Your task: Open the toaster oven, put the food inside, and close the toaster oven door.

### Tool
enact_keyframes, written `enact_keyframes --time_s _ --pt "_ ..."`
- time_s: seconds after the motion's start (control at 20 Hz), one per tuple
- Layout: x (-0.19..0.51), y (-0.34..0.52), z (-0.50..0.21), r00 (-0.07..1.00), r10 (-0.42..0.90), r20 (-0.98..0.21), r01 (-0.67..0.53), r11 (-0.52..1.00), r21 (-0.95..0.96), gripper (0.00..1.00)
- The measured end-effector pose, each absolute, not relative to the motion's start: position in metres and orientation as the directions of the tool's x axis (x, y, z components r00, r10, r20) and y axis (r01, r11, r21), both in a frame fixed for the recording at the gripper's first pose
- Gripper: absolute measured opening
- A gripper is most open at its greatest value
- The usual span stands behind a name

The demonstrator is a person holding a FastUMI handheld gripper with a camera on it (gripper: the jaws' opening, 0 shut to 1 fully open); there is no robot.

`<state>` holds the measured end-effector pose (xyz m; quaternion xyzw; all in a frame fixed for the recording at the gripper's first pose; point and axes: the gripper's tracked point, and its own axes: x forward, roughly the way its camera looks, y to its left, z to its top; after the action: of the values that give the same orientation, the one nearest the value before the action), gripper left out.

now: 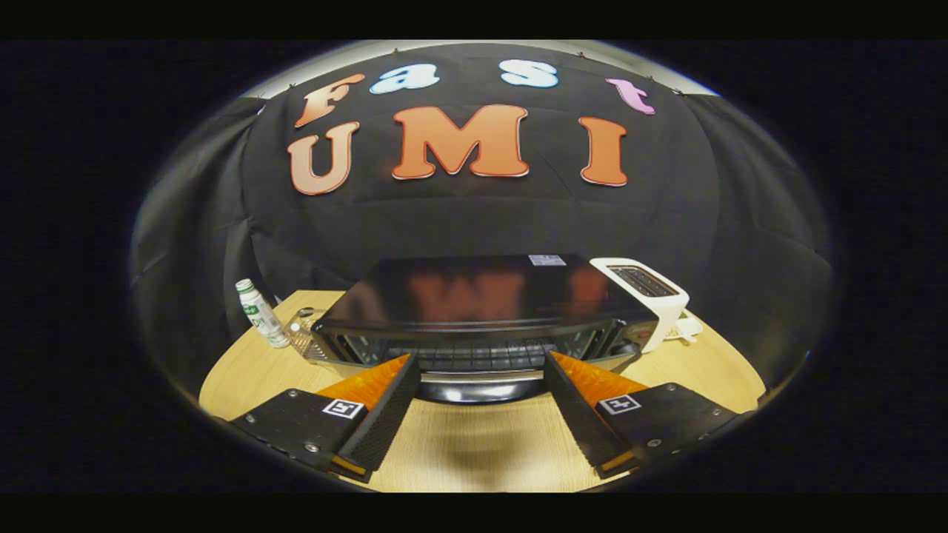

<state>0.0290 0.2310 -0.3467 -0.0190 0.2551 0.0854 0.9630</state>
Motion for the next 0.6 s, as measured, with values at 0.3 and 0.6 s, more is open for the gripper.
enact_keyframes --time_s 0.3,0.6 --pt "-0.025 0.219 -0.375 0.818 0.156 -0.553 -0.183 0.983 0.007 0.99" --pt "-0.060 0.216 -0.409 0.775 0.148 -0.614 -0.185 0.983 0.003 0.99"
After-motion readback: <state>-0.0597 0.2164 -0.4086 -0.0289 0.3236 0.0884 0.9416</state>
